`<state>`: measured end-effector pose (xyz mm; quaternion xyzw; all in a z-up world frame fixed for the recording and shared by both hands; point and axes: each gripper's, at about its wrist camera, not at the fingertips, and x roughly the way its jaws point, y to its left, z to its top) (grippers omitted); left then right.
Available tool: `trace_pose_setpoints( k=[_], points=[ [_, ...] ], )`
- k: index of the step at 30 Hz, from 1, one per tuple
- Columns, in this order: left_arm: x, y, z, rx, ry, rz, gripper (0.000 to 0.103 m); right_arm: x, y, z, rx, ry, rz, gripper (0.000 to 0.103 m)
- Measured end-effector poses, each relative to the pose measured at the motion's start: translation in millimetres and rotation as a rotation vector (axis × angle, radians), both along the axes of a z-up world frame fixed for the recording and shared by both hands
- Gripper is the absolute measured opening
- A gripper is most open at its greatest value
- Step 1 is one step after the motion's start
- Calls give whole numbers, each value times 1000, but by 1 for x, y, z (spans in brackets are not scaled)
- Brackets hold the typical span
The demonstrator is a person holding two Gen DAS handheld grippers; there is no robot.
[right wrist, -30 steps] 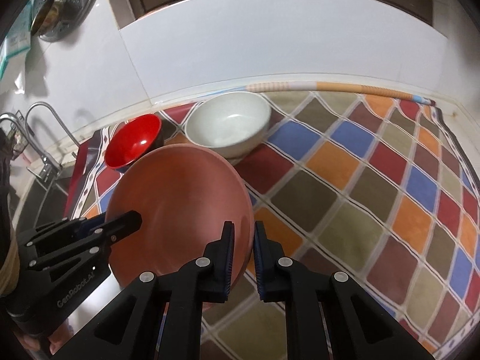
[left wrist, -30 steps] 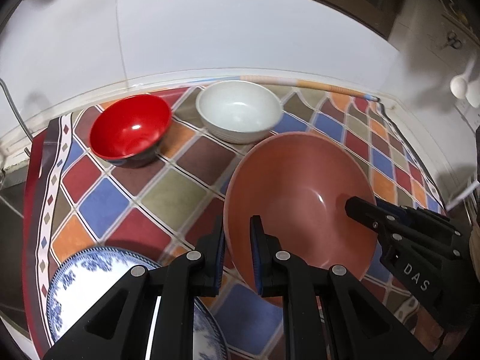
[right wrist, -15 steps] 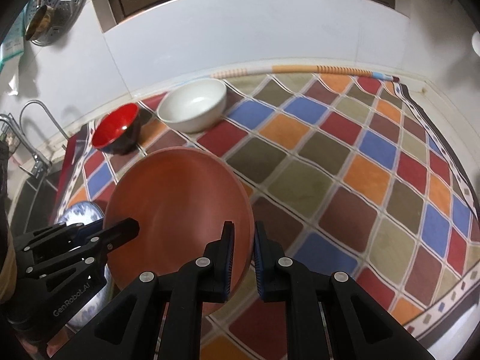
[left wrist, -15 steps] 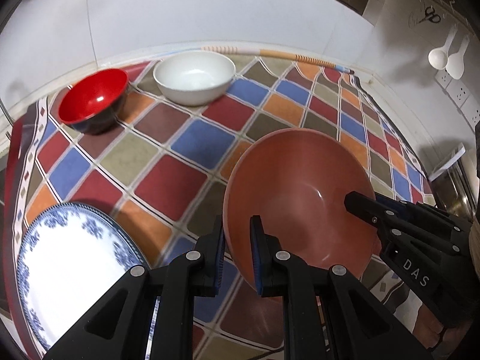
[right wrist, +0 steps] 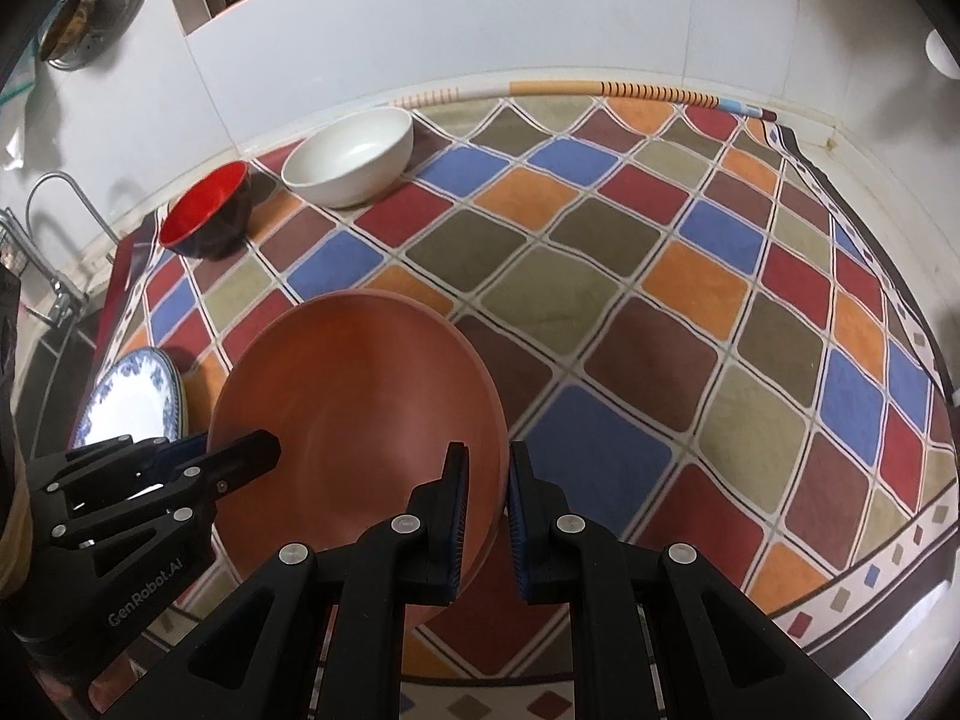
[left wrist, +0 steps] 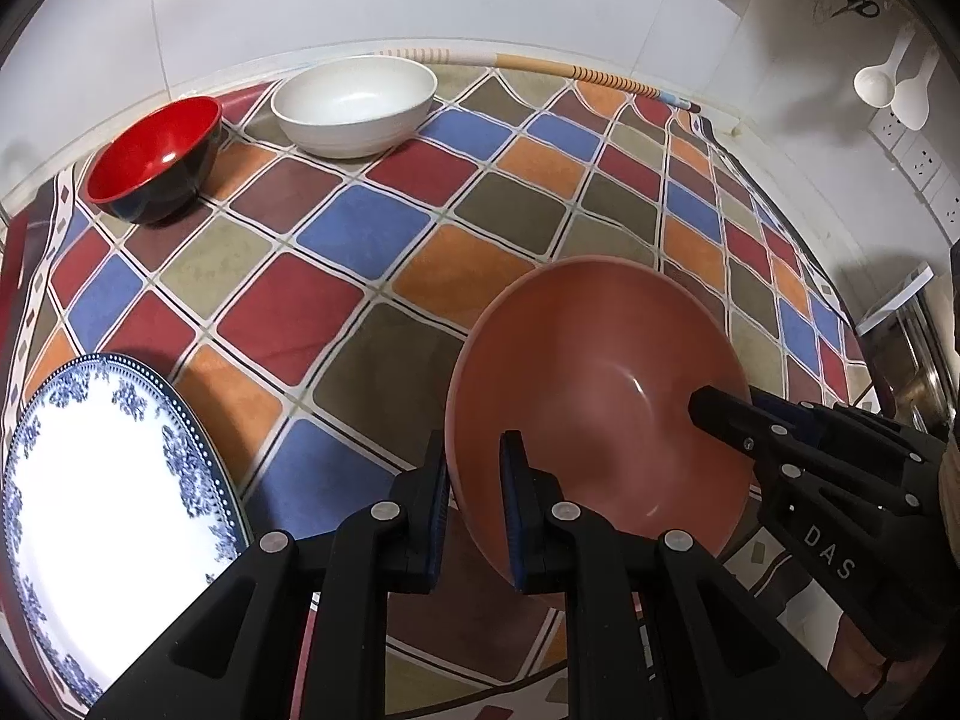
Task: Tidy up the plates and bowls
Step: 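Lift the pink bowl with both tools and carry it toward the stacked plates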
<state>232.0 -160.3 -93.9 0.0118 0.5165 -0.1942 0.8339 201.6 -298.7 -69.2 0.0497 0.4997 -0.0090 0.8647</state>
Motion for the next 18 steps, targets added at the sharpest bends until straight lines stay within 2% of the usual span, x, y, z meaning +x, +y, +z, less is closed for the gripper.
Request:
trace_pose_setpoints(
  k=[14, 18],
  points=[
    [2, -4, -8, 8, 22, 20, 17, -1, -8, -12, 20, 39, 26, 14],
    [3, -4, -9, -1, 33, 19, 21, 0, -8, -13, 23, 37, 25, 14]
  ],
)
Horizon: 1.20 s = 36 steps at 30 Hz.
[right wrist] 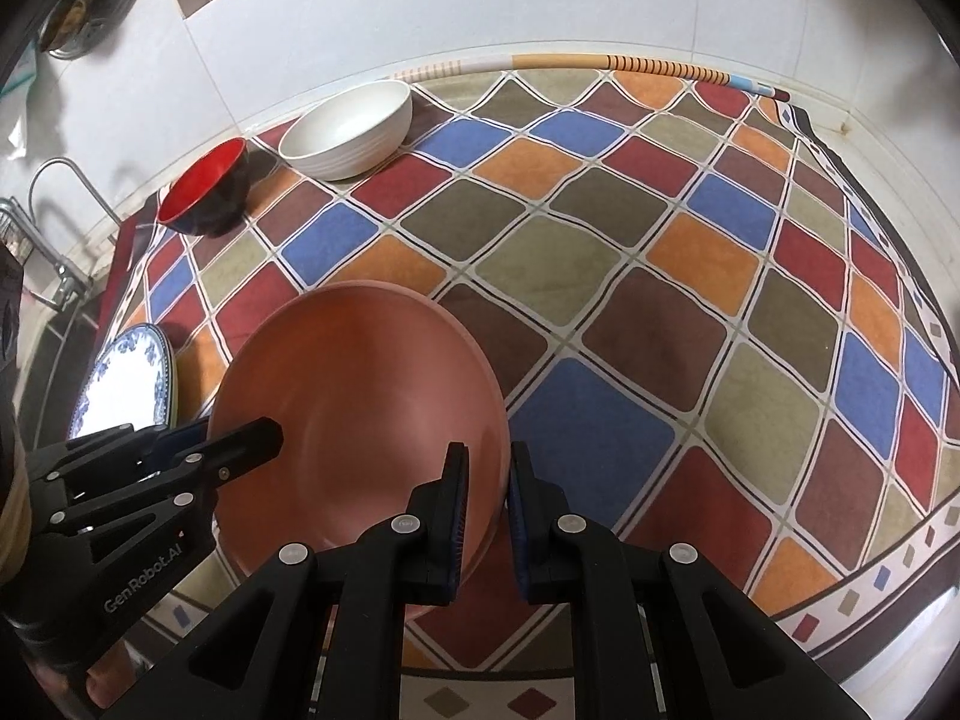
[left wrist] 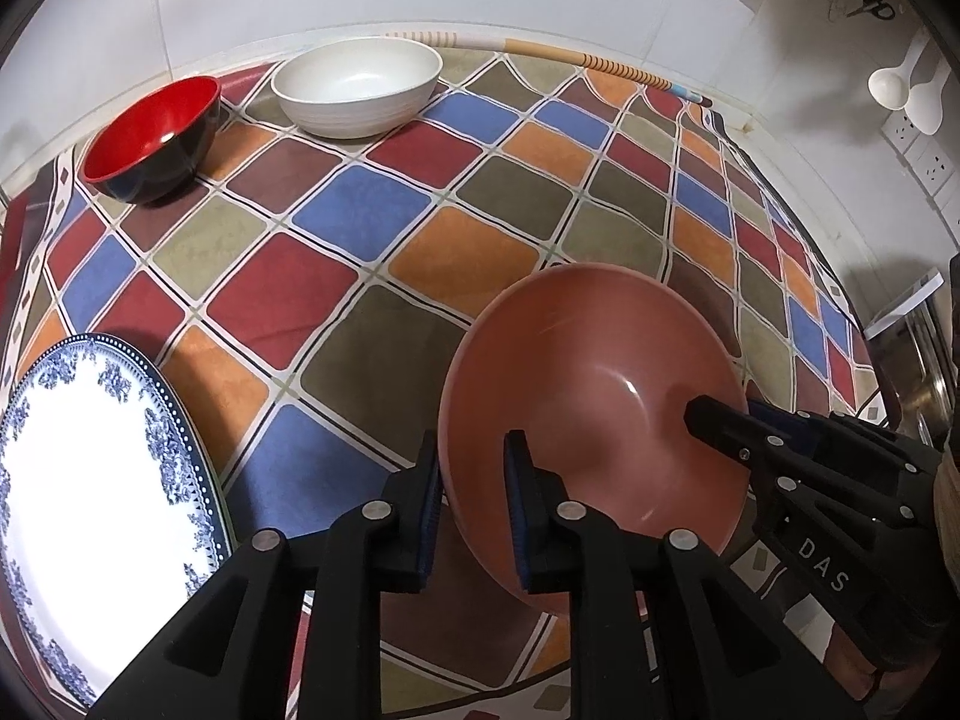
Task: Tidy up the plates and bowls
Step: 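Lift the pink bowl with both tools and carry it toward the stacked plates, then move both tools to the white bowl by the wall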
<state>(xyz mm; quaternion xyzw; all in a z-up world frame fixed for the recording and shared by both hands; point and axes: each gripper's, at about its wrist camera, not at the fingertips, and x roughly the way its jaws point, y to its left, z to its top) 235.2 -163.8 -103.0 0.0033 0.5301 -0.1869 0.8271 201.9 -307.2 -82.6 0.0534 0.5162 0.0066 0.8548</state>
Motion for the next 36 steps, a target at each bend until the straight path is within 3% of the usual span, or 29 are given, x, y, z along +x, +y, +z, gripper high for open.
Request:
trace_pose_setpoints(
  k=[6, 9, 12, 16, 19, 25, 36],
  points=[
    [1, 0, 2, 4, -6, 0, 35, 1, -1, -3, 12, 3, -7, 15],
    [3, 5, 6, 24, -32, 16, 39, 2, -3, -5, 25, 7, -19, 29],
    [3, 10, 12, 28, -54, 29, 46, 1, -2, -1, -1, -22, -30, 32],
    [5, 19, 25, 45, -106, 43, 51, 1, -3, 10, -17, -67, -46, 46],
    [9, 24, 36, 52, -145, 55, 56, 4, -1, 17, -22, -89, -43, 46],
    [23, 37, 51, 62, -191, 70, 56, 15, 6, 28, -8, -128, -22, 51],
    [51, 48, 82, 122, -314, 72, 58, 51, 19, 52, -16, -207, 8, 51]
  ],
)
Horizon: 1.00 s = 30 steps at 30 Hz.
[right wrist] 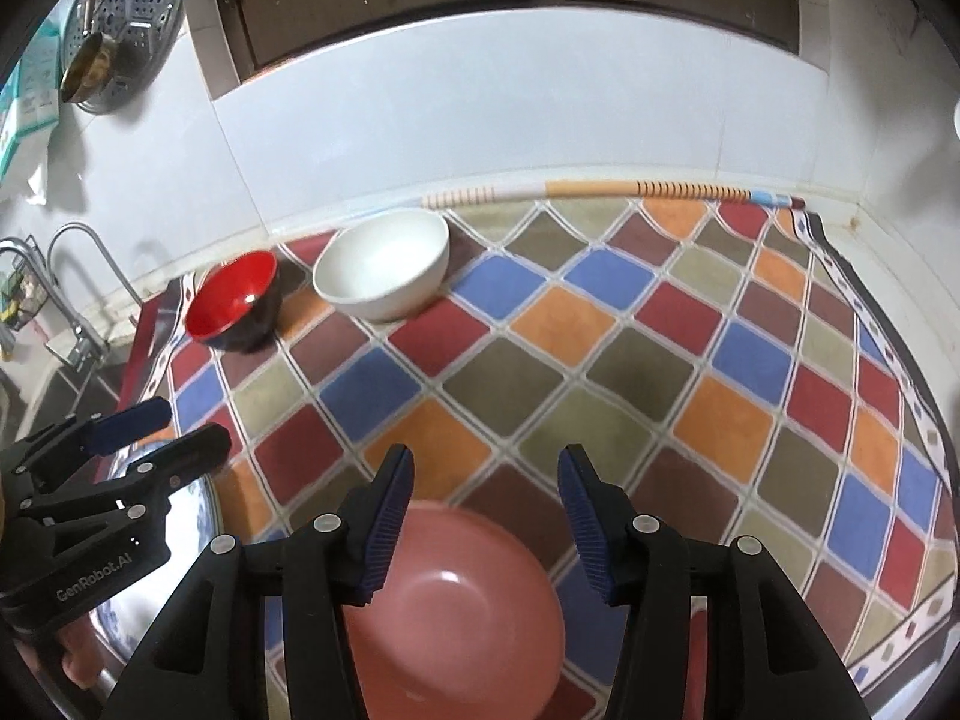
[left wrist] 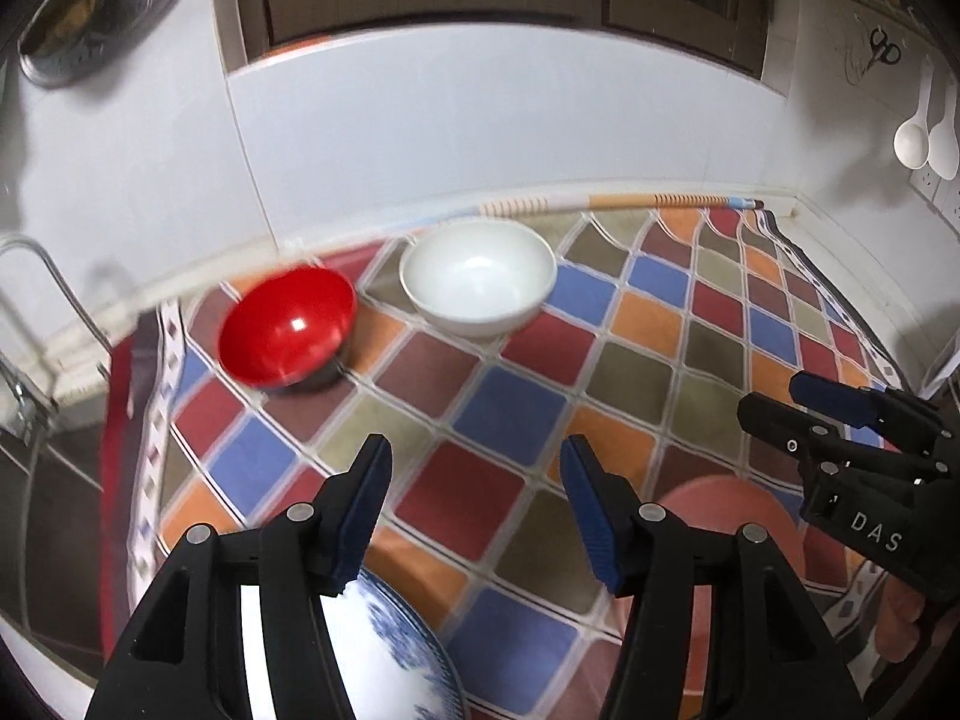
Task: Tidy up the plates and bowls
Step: 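Move both tools to the white bowl by the wall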
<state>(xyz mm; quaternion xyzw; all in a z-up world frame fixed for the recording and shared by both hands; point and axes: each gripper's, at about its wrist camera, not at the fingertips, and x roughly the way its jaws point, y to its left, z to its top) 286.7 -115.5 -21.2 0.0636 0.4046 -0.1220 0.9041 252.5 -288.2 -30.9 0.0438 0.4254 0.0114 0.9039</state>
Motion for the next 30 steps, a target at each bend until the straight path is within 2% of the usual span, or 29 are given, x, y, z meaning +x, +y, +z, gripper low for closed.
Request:
trace_pose_setpoints(
  k=[6, 13, 24, 30],
  points=[
    [22, 5, 15, 12, -58, 0, 58, 20, 5, 13, 8, -19, 11, 51],
    [57, 11, 16, 38, -88, 7, 58, 54, 12, 28, -28, -63, 27, 51],
    [130, 13, -5, 53, -50, 2, 57, 121, 20, 18, -53, -48, 61, 51],
    [171, 11, -26, 56, 0, 3, 49, 155, 23, 0, -28, -1, 74, 51]
  ],
)
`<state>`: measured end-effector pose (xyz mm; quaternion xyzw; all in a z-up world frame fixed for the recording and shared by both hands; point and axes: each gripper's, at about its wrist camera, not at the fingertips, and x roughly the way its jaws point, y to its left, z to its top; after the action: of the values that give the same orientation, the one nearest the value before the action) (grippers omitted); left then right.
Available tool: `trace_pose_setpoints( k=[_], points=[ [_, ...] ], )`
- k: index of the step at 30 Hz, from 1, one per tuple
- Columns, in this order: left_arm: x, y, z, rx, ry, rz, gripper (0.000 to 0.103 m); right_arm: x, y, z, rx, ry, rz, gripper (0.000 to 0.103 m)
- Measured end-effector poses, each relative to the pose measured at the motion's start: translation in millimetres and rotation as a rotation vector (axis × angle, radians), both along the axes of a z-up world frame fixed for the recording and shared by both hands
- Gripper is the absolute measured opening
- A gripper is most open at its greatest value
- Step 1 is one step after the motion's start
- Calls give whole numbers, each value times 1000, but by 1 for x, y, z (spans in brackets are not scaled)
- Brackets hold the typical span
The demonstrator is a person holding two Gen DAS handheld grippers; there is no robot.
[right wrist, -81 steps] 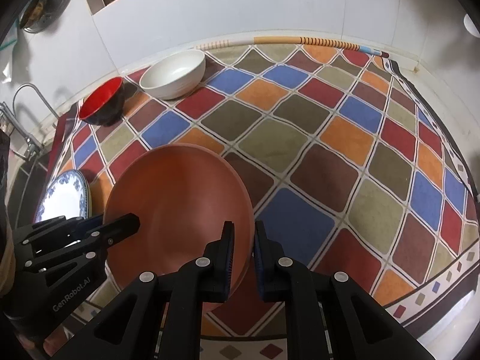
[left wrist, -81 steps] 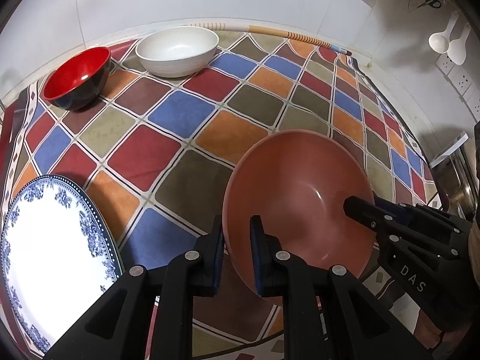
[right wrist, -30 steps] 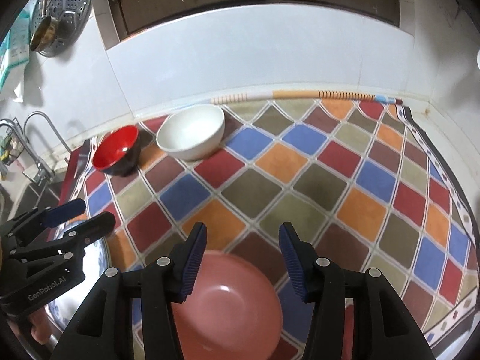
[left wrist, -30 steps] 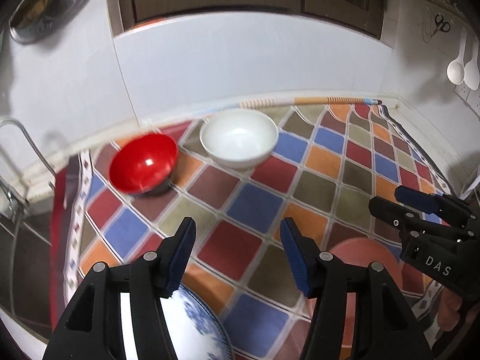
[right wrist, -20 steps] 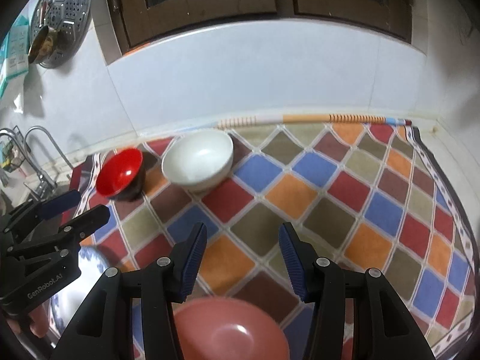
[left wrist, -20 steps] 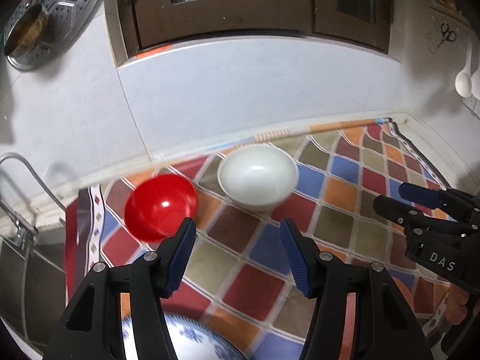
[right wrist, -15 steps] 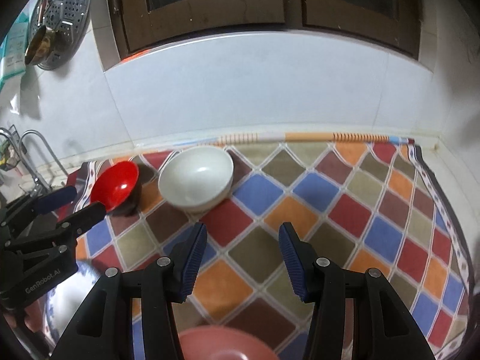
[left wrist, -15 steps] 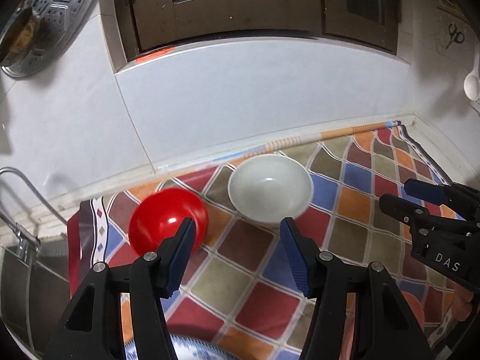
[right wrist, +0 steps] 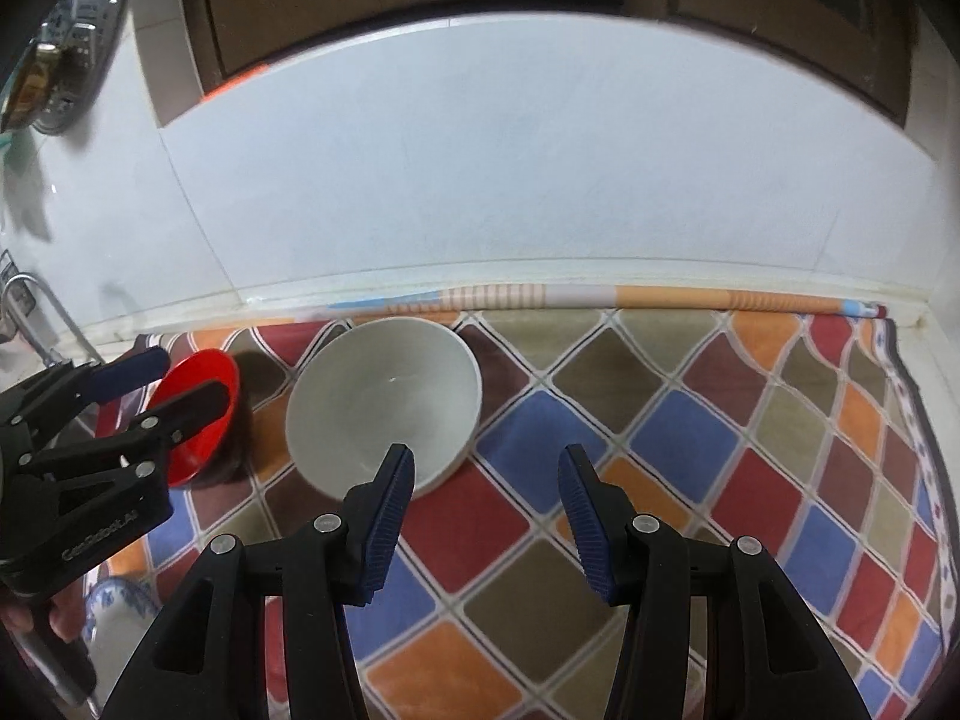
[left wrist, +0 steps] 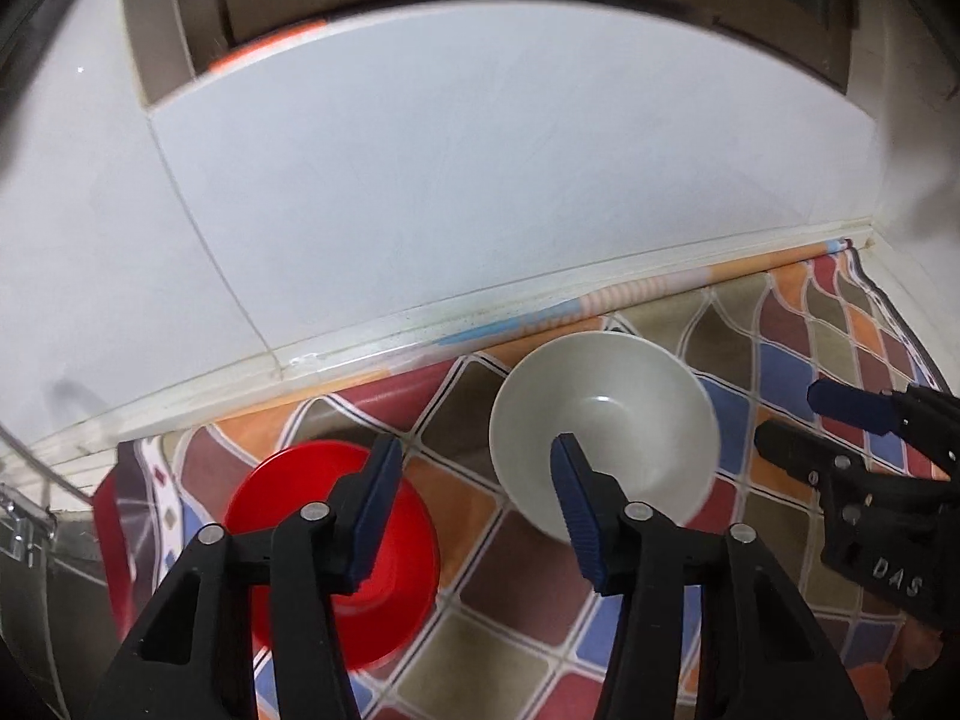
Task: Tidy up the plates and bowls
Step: 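Move both tools to the white bowl by the wall, then close both tools on the white bowl rim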
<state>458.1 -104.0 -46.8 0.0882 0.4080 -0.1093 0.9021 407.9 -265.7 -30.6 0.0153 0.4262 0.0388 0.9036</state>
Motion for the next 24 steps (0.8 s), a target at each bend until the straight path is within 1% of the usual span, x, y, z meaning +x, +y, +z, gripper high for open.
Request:
trace_pose_setpoints(
  k=[3, 8, 10, 11, 15, 17, 18, 20, 22, 24],
  points=[
    [20, -2, -13, 0, 39, -8, 45, 18, 4, -12, 7, 22, 6, 51],
    [44, -12, -32, 5, 95, -37, 43, 39, 7, -31, 36, 66, 10, 51],
    [52, -15, -41, 18, 117, -42, 38, 44, 8, -38, 51, 83, 12, 50],
    [55, -17, -44, 23, 127, -45, 37, 46, 8, -41, 57, 92, 15, 50],
    [67, -24, -59, 40, 179, -61, 29, 54, 9, -55, 74, 133, 15, 43],
    [70, -27, -63, 49, 187, -64, 26, 58, 10, -61, 79, 150, 15, 39],
    [72, -29, -66, 54, 191, -66, 23, 59, 9, -63, 82, 156, 17, 37],
    [74, -32, -70, 69, 197, -63, 20, 62, 10, -67, 91, 169, 28, 29],
    [74, -33, -71, 80, 192, -59, 17, 64, 11, -71, 93, 182, 36, 25],
    [74, -33, -71, 75, 194, -55, 16, 67, 14, -73, 85, 183, 35, 24]
  ],
)
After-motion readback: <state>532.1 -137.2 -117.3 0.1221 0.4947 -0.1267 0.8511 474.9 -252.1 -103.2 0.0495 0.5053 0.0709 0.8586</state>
